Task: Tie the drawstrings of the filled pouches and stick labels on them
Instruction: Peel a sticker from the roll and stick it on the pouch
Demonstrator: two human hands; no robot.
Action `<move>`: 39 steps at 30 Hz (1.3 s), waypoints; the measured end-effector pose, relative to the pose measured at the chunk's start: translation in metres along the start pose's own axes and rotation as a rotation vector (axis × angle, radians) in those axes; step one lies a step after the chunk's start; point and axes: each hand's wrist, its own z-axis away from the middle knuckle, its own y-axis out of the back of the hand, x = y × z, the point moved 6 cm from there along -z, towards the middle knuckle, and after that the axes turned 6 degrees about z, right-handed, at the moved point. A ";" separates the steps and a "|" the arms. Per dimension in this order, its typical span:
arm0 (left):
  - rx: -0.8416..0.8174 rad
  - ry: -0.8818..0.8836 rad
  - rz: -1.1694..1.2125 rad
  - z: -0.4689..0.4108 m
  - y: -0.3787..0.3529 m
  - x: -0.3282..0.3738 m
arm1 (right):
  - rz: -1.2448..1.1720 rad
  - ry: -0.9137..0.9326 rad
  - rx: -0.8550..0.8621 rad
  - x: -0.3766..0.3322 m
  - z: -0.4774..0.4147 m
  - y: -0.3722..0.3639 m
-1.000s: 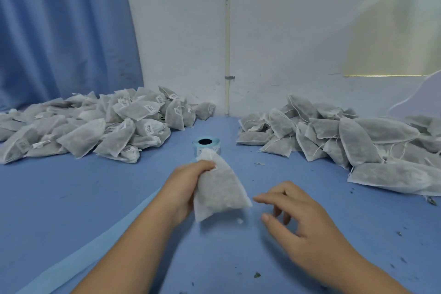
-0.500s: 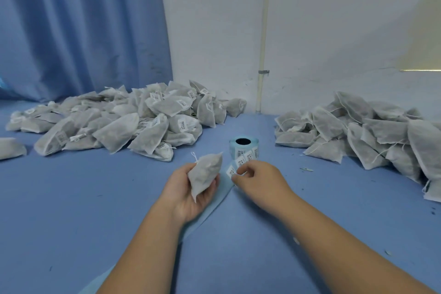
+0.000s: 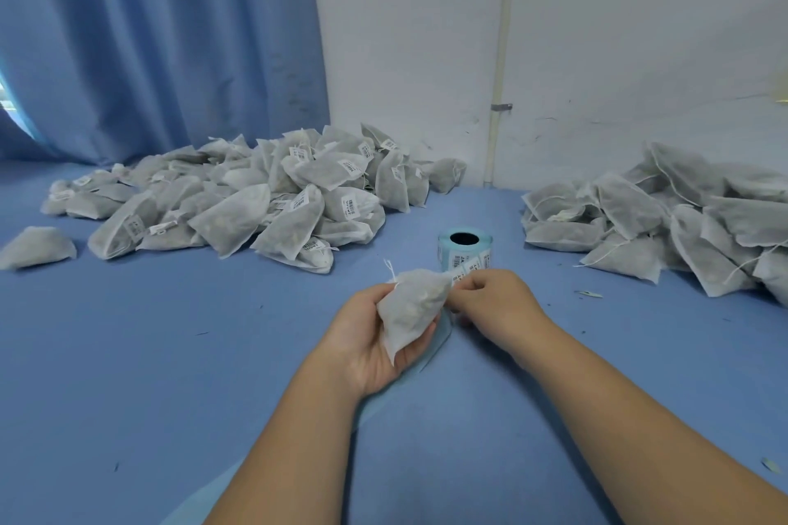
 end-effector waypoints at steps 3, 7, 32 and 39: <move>-0.026 -0.012 -0.022 0.000 -0.002 -0.001 | 0.026 0.010 0.013 -0.002 0.003 0.002; -0.034 -0.005 -0.072 -0.003 -0.001 -0.003 | 0.098 -0.007 0.050 0.002 0.002 0.007; 0.107 -0.394 -0.813 0.052 -0.060 -0.040 | -0.078 0.014 0.343 0.011 0.119 0.116; 0.071 -0.375 -0.798 0.052 -0.064 -0.050 | 0.261 0.111 0.562 0.003 0.129 0.124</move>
